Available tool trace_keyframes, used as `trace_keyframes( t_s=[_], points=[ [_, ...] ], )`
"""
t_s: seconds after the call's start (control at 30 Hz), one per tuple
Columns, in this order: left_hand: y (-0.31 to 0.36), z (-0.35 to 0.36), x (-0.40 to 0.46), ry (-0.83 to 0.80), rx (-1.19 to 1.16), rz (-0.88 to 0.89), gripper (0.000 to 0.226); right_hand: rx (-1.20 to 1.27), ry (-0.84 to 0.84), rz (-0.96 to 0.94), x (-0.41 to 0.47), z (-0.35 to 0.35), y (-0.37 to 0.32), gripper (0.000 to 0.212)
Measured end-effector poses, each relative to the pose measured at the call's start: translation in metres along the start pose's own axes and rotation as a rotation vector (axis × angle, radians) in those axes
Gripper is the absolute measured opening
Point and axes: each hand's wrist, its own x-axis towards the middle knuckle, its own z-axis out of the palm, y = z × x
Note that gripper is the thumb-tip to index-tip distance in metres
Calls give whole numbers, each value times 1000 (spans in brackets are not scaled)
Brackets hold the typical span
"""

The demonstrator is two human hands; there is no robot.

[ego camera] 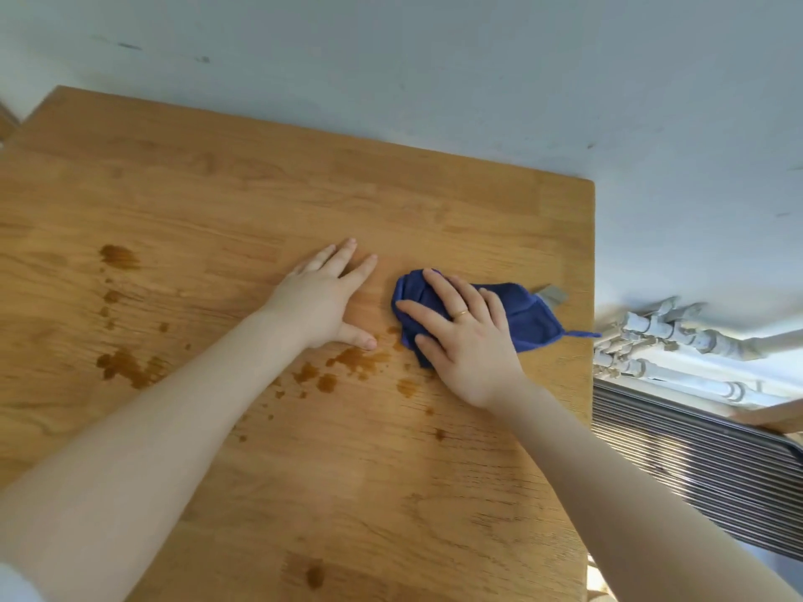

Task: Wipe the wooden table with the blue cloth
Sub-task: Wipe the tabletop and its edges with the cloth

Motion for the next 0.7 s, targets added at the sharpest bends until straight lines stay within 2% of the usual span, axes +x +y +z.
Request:
trace_keyframes(
  t_s=[0.07,0.13,0.2,0.27,0.37,0.5,0.6,0.63,0.7],
  points=[
    [-1,-2,0,-2,-25,8,111,-33,11,1,17,-3,11,45],
    [-2,-2,0,4,-31,25,111,-51,53,113,45,-9,22,44],
    [-4,1,-2,2,-49,41,110,-58,22,268,69,-9,27,42],
    [-8,3,-3,-8,-113,62,106,-53,10,322,75,-7,23,42],
    [-19,-1,-9,-33,-245,90,101,-49,30,185,47,1,-1,46],
    [-33,-3,-26,-36,-166,141,108,-26,2,2,-6,16,-42,42],
    [-45,3,-34,-95,-107,120,112,-36,-65,-130,-3,11,-31,41],
    [-49,5,-35,-113,-79,113,113,-39,-64,-130,6,8,-23,43],
    [-56,9,-38,-130,-41,119,115,-32,-62,-5,26,2,-17,49]
  ],
)
